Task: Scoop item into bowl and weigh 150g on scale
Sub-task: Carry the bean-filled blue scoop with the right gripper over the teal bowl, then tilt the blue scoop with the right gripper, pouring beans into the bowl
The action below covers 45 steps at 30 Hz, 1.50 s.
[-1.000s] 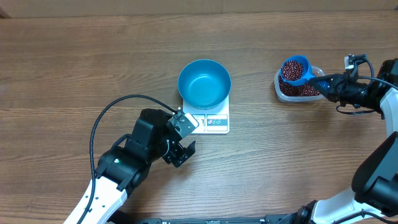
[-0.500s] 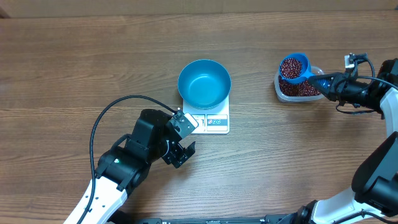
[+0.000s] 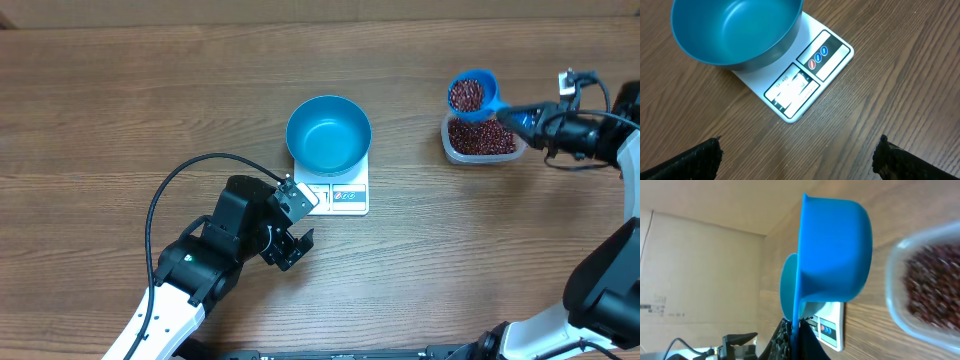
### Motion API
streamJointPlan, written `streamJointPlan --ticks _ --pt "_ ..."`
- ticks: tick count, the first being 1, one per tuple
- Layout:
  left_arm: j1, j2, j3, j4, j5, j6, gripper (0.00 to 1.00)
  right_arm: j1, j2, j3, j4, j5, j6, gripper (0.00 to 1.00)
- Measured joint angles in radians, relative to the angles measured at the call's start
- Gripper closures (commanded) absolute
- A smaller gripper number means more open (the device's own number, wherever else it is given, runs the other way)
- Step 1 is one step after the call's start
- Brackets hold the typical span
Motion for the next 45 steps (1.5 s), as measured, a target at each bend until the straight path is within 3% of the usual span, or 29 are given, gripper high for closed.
streamJointPlan --ticks 13,24,45 --pt "0.0 0.0 0.0 0.0 0.0 0.0 0.01 0.291 -0.066 0.151 0.043 0.033 0.11 0.96" --pt "0.0 0.0 0.0 0.0 0.0 0.0 0.0 0.524 -0.066 0.151 0.092 0.261 0.188 0.96" --pt "0.0 0.0 0.0 0.0 0.0 0.0 0.0 0.696 -0.066 0.151 0.108 0.566 0.214 0.96"
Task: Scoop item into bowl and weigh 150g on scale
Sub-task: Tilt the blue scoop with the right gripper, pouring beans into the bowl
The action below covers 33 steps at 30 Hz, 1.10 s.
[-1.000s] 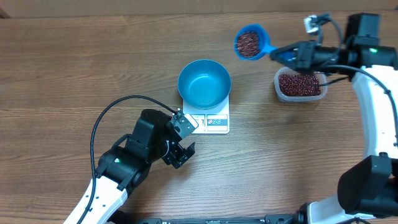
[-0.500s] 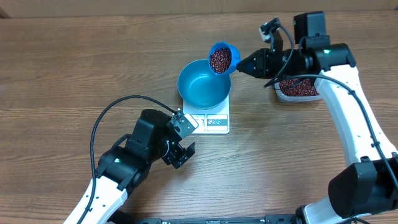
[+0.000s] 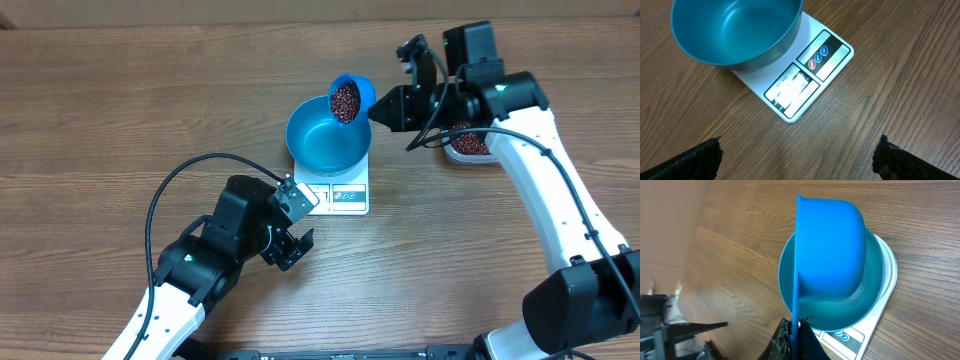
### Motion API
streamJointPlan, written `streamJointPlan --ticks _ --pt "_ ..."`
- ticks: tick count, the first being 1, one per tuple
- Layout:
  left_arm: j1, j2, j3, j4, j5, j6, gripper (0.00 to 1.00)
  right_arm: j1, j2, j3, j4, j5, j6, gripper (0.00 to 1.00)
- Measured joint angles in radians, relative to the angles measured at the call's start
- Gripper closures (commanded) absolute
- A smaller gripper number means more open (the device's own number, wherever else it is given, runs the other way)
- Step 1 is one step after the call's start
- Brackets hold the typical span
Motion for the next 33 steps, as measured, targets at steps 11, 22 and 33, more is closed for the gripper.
streamJointPlan --ticks 11,22,33 --pt "0.0 0.0 0.0 0.0 0.0 0.0 0.0 0.121 0.0 0.0 0.013 0.203 0.0 0.96" --pt "0.0 0.0 0.0 0.0 0.0 0.0 0.0 0.146 0.0 0.0 0.019 0.354 0.0 0.96" --pt "0.0 0.0 0.0 0.0 0.0 0.0 0.0 0.154 0.0 0.0 0.024 0.38 0.0 0.96"
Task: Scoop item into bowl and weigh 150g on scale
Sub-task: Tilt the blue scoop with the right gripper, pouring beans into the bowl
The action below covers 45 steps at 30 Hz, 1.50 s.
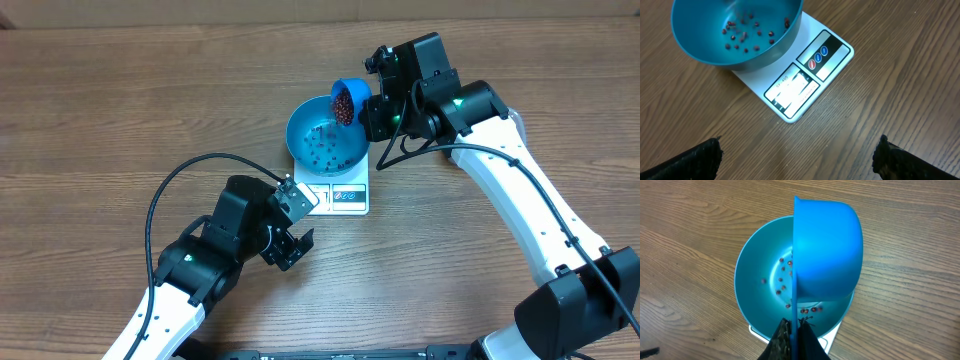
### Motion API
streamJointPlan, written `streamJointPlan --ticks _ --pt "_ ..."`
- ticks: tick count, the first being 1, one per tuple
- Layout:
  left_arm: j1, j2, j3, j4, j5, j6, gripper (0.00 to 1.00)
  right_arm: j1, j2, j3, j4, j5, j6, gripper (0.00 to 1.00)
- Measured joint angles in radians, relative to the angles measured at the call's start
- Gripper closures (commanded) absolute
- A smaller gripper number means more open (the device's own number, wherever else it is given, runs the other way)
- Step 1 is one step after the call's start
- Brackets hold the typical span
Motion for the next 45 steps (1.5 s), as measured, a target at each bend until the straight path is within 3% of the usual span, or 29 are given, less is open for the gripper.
streamJointPlan --ticks 14,27,45 --pt "0.0 0.0 0.0 0.006 0.0 -0.005 0.0 0.0 0.0 0.0 0.003 0.0 0.0 0.96" --pt "0.0 0.0 0.0 0.04 -0.034 -0.162 0.0 0.0 0.0 0.0 0.01 0.0 0.0 0.96" --pt "0.0 0.0 0.0 0.051 -0.038 -0.184 0.0 0.0 0.0 0.0 0.01 0.0 0.0 0.96"
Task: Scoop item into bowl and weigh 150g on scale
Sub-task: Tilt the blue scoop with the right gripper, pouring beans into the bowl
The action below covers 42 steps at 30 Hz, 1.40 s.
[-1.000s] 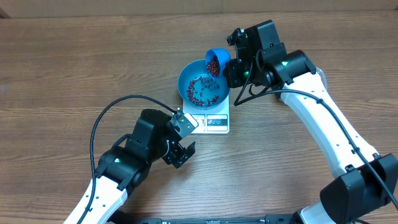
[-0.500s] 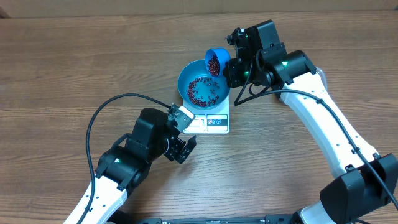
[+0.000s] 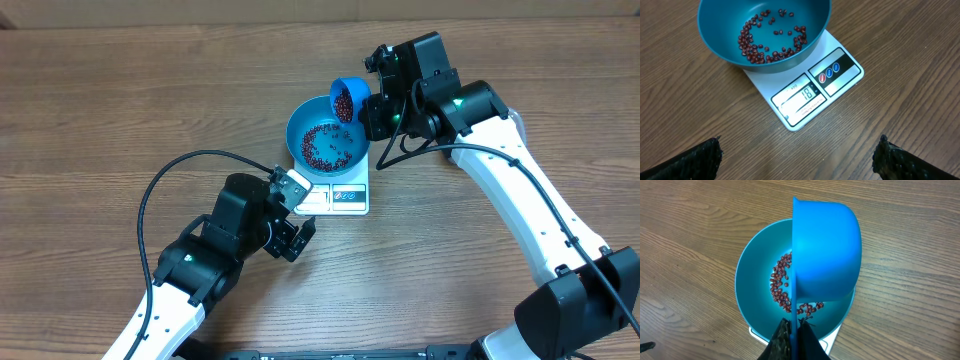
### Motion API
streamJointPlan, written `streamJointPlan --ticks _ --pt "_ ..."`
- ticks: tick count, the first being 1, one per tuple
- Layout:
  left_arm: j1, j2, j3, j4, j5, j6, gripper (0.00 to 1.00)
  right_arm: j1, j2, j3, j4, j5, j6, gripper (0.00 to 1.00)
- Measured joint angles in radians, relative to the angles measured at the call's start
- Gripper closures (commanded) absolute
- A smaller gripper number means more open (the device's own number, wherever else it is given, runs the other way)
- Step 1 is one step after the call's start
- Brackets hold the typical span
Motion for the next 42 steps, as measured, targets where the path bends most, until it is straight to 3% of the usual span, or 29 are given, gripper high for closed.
streamJointPlan --ticks 25,42 --pt "0.0 0.0 0.0 0.0 -0.008 0.0 0.01 0.156 0.0 0.0 -0.029 0.305 0.026 0.96" --pt "0.0 0.0 0.0 0.0 -0.008 0.0 0.0 0.166 0.0 0.0 -0.029 0.463 0.041 0.96"
